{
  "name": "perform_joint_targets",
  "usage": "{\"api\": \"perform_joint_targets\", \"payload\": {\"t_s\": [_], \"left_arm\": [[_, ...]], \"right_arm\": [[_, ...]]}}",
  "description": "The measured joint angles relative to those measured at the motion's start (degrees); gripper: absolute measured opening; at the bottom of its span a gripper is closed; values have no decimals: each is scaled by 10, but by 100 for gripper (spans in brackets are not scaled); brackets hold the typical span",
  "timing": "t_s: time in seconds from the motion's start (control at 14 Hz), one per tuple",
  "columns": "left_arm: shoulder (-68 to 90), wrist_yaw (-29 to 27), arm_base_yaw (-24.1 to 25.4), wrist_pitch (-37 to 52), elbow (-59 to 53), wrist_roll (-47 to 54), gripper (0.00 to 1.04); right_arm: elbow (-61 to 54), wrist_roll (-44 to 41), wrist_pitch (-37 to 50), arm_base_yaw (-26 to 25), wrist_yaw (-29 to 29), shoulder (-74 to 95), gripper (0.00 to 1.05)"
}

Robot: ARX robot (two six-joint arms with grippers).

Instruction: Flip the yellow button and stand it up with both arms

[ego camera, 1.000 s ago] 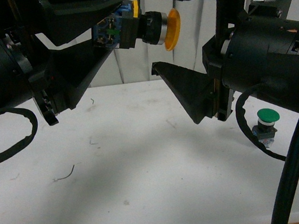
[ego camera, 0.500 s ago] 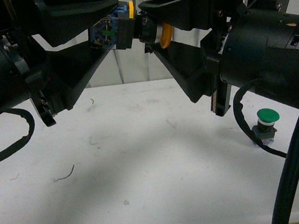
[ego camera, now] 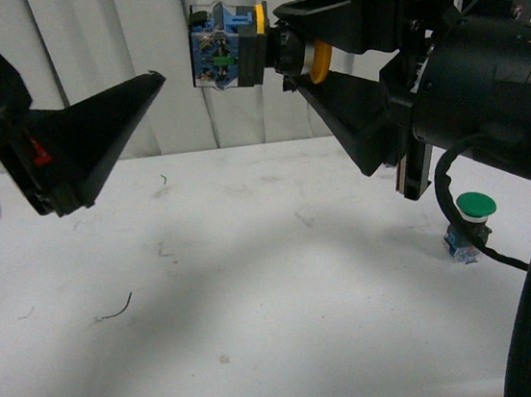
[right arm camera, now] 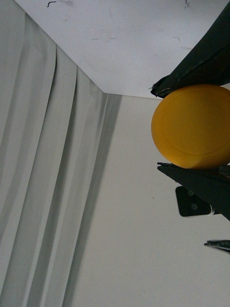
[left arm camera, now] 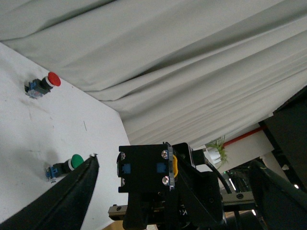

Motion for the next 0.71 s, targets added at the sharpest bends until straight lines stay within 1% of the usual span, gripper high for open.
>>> {"api": "perform_joint_targets", "payload": {"t_s": [0.07, 0.14, 0.21, 0.43, 0.5, 0.57, 0.64, 0.71], "left_arm": [[-20, -2, 8, 0, -13, 3, 99], [-54, -8, 12, -20, -33, 20, 98], [-89, -19, 18, -63, -48, 45, 98], [-225, -93, 57, -193, -117, 174, 98], [-303, -120, 78, -251, -143, 233, 98], [-402, -128, 103, -332, -167, 295, 98], [-492, -139, 116, -421, -178, 347, 98], [-556, -151, 123, -488, -184, 382, 98]], "right_arm": [[0, 0, 0, -2, 0, 0, 36], [0, 0, 0, -3, -1, 0, 36], [0, -1, 0, -6, -4, 0, 36], [1, -2, -1, -18, -4, 0, 36], [3, -4, -1, -19, -5, 0, 36], [8, -6, 0, -21, -7, 0, 36], [12, -7, 0, -21, -8, 0, 36], [14, -8, 0, -22, -9, 0, 36]]}}
